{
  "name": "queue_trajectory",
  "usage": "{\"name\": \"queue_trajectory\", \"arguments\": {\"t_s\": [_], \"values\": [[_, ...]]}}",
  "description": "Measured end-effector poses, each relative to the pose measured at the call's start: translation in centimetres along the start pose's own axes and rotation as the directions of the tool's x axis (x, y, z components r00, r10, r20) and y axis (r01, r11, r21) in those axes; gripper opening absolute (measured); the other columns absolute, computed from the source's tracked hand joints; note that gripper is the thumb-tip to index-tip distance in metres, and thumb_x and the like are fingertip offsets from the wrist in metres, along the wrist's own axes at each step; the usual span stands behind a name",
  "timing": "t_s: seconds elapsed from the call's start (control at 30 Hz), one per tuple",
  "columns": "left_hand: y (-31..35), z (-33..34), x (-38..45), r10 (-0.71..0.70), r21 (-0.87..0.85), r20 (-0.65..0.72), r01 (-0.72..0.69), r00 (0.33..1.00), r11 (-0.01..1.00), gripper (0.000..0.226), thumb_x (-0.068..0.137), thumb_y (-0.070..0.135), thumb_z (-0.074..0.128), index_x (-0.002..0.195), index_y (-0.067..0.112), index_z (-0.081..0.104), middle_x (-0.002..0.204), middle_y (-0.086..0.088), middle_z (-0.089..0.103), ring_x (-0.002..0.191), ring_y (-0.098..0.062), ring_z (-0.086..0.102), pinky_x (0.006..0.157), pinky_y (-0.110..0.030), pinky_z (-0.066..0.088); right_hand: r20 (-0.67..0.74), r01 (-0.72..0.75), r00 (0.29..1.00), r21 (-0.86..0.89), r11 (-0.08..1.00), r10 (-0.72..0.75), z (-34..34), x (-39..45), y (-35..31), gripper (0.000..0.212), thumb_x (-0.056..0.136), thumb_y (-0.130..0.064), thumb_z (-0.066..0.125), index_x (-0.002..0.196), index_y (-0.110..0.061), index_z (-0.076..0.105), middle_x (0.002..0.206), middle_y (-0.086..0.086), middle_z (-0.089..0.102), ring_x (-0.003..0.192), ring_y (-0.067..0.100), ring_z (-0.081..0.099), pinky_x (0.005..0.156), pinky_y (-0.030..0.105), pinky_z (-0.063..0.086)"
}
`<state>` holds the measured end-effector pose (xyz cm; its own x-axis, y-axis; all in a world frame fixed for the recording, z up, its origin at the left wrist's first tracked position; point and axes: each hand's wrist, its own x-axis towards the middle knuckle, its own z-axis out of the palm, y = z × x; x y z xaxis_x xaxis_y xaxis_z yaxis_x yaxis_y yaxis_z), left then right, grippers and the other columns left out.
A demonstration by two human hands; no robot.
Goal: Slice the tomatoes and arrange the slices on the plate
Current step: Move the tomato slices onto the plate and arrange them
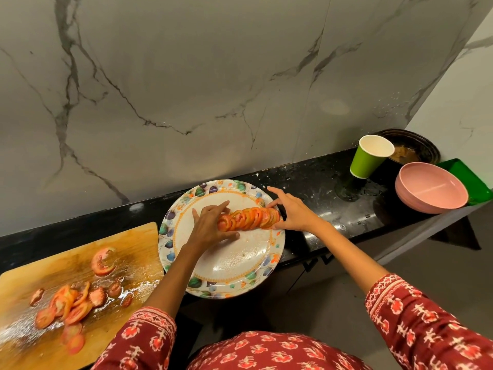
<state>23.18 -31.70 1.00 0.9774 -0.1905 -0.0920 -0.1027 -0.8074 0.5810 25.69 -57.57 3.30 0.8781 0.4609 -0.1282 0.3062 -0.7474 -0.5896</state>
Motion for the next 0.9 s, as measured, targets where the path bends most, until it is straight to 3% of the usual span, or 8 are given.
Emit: {"name": "queue_trajectory", "arguments": {"t_s": [0.17,0.33,0.6,0.73,0.83,0.9], "values": [[0.7,0.2,0.2,0.006,0.006,-0.028,-0.006,1.000,1.000,0.075,0.076,0.038,0.072,0.139,0.024,0.036,0.129,0.000,0.055,0.130,-0.021,0.035,0.112,-0.057,-0.006,-0.005,0.019,1.000,-0.054,0.998,-0.020,-0.3,0.1,0.3,0.102,0.069,-0.031,0.080,0.148,-0.021,0.015,0.123,-0.006,0.062,0.128,0.019,0.041,0.114,0.047,0.019],[0.6,0.4,0.4,0.000,-0.012,-0.027,0.000,1.000,1.000,0.075,0.075,0.037,0.073,0.139,0.025,0.036,0.129,0.000,0.055,0.128,-0.021,0.036,0.112,-0.059,-0.004,-0.013,-0.003,1.000,0.004,1.000,0.003,-0.5,-0.2,0.3,0.099,0.071,-0.027,0.079,0.147,-0.021,0.016,0.125,-0.006,0.060,0.129,0.020,0.039,0.112,0.048,0.021],[0.7,0.5,0.2,-0.019,-0.027,-0.048,0.018,0.999,0.999,0.090,0.064,0.042,0.080,0.140,0.025,0.034,0.143,-0.005,0.041,0.137,-0.024,0.025,0.111,-0.056,-0.011,-0.062,-0.003,0.998,0.062,0.998,0.007,-0.3,-0.1,0.0,0.090,0.077,-0.028,0.075,0.147,-0.023,0.018,0.128,-0.004,0.057,0.130,0.018,0.037,0.112,0.048,0.024],[-0.6,-0.1,-0.9,-0.026,-0.102,-0.130,0.013,0.991,0.995,0.091,0.061,0.040,0.082,0.139,0.021,0.037,0.143,-0.007,0.040,0.135,-0.027,0.028,0.114,-0.055,0.004,-0.164,0.008,0.986,0.127,0.992,0.014,-0.1,0.3,-0.9,0.071,0.085,-0.026,0.067,0.144,-0.019,0.028,0.123,-0.002,0.059,0.127,0.018,0.039,0.107,0.040,0.028],[-1.9,-1.1,-2.4,-0.031,-0.179,-0.219,-0.009,0.975,0.984,0.085,0.062,0.036,0.082,0.135,0.014,0.043,0.135,-0.010,0.050,0.127,-0.027,0.039,0.106,-0.043,0.027,-0.263,0.040,0.965,0.130,0.991,-0.004,0.5,1.2,-2.2,0.056,0.089,-0.020,0.062,0.138,-0.015,0.038,0.117,0.001,0.062,0.118,0.020,0.046,0.100,0.037,0.036],[-2.8,-1.8,-3.9,-0.048,-0.209,-0.268,-0.009,0.962,0.978,0.078,0.064,0.031,0.081,0.132,0.012,0.048,0.130,-0.010,0.054,0.123,-0.026,0.044,0.102,-0.037,0.032,-0.320,0.061,0.947,0.133,0.989,-0.016,1.3,1.9,-3.2,0.049,0.088,-0.015,0.060,0.134,-0.013,0.043,0.113,0.003,0.063,0.111,0.020,0.050,0.094,0.038,0.042]]}}
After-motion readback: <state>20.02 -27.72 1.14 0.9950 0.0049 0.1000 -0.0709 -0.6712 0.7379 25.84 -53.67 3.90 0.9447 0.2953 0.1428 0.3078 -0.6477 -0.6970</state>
